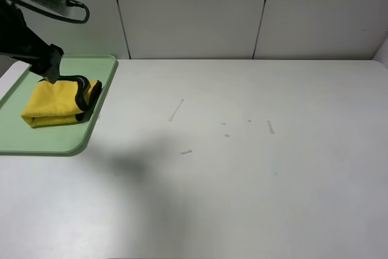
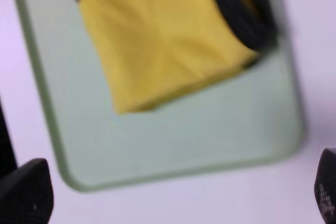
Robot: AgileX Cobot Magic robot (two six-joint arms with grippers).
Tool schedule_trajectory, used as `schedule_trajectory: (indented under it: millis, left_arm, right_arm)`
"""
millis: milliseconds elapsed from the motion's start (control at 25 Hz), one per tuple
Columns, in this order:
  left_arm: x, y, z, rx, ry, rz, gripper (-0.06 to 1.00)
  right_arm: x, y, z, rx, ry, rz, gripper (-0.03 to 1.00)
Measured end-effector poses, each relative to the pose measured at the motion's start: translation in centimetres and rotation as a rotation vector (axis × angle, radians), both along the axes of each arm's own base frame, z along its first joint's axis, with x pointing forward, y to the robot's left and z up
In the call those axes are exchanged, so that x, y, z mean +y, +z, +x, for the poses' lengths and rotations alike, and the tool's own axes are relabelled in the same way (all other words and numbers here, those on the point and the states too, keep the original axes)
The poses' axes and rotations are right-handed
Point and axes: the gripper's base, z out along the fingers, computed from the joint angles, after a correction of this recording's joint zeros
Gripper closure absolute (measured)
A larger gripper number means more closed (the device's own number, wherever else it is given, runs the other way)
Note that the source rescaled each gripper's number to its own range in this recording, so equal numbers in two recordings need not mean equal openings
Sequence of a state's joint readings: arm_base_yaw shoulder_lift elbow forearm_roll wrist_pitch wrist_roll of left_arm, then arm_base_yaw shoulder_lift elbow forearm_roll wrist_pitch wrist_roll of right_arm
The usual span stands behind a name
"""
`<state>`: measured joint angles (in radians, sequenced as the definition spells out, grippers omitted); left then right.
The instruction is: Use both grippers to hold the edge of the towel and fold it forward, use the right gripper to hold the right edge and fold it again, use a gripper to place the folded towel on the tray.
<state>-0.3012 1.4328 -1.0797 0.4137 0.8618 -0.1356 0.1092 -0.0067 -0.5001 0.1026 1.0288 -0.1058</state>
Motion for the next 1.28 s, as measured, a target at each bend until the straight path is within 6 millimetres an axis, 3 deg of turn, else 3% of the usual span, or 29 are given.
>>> schedule_trajectory:
  millis: [120,360,640,960,1280]
  left_arm:
    - [-0.2,1.9,-4.1,-0.032,-0.024,-0.054,-0.06]
    - [0.6,3.4,-11.4,-0.069,-0.058,-0.167,-0.06]
    - [3.0,1.6,-17.9,-0.143,-0.061,-0.255,-0.06]
    - [4.2,-1.3,-21.9,-0.185,-0.068,-0.346,-0.06]
    - [4.1,-2.1,-23.2,-0.135,-0.111,-0.390,-0.06]
  right_arm:
    - [0.0,0.0,0.0,0.000,0.000,0.000,-0.03]
    - [0.0,0.0,0.0,0.000,0.000,0.000,-0.03]
    - [0.0,0.0,0.0,0.000,0.000,0.000,-0.03]
    - [0.0,0.0,0.0,0.000,0.000,0.000,-0.03]
    - [0.0,0.0,0.0,0.000,0.000,0.000,-0.03]
